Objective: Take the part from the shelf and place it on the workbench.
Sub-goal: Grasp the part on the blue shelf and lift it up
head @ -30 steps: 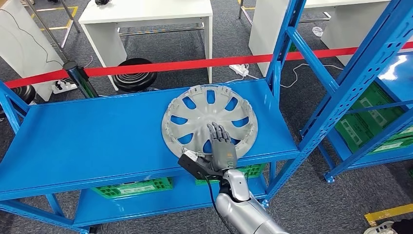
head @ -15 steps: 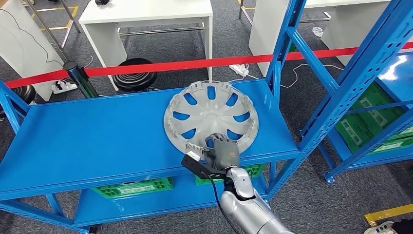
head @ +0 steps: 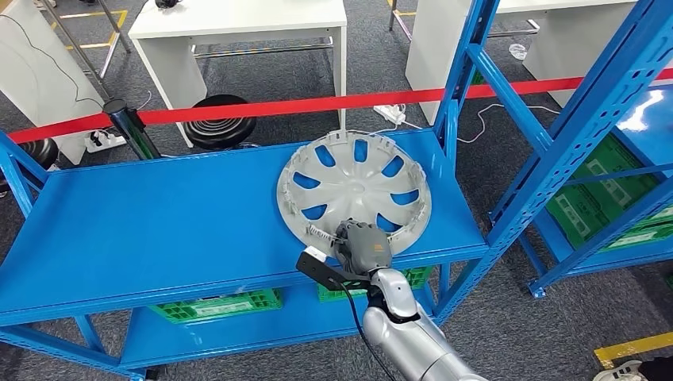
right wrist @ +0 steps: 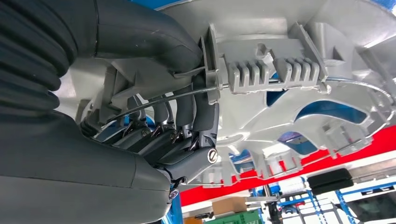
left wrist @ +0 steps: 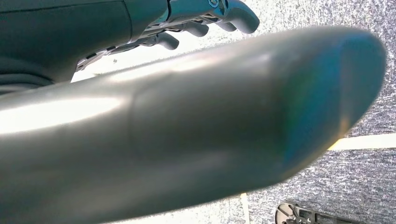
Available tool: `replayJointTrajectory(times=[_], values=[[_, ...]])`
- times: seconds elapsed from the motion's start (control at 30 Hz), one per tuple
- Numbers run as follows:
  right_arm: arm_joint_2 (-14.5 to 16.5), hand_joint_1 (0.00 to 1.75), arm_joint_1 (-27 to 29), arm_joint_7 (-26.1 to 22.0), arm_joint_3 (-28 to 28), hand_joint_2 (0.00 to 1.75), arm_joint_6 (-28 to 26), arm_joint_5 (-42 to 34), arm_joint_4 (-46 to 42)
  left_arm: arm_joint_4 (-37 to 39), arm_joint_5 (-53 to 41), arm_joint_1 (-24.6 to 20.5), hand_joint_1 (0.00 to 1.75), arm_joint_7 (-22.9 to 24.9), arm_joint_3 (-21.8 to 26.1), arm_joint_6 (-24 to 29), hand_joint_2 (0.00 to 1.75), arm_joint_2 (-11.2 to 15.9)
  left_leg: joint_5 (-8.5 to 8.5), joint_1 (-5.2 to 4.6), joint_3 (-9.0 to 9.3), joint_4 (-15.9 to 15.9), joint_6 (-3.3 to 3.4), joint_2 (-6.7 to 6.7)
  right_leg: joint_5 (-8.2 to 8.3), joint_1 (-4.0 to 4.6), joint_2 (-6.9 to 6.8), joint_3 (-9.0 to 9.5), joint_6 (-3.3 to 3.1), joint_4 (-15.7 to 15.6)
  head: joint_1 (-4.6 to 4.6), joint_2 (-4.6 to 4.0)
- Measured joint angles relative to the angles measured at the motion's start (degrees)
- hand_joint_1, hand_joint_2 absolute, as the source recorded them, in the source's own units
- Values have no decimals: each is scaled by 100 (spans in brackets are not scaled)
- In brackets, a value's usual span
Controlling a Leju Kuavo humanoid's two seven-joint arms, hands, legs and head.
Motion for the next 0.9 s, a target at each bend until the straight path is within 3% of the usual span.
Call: replayJointTrajectory(times=[0.13,0.27,0.57,0.9], values=[[-15,175,3,4,-14,175,36,26,-23,0,-23,0,0,-69,0,44,0,-8,0,0,0,0,0,0,0,0,0,0,0,0,0,0],[-28,175,10,5,-27,175,52,42,-45,-1,-41,1,0,-126,2,112,175,-13,0,0,0,0,0,0,0,0,0,0,0,0,0,0],[-151,175,211,100,-33,175,135,483,-336,-63,183,-6,0,-491,72,954,175,-7,-1,0,-1,0,1,0,0,0,0,-1,0,0,1,0],[-458,175,276,-81,-516,175,231,214,-624,-46,-126,-11,0,-551,94,203,175,-27,-2,-3,-2,2,4,-6,0,-8,-7,2,3,-2,0,0]])
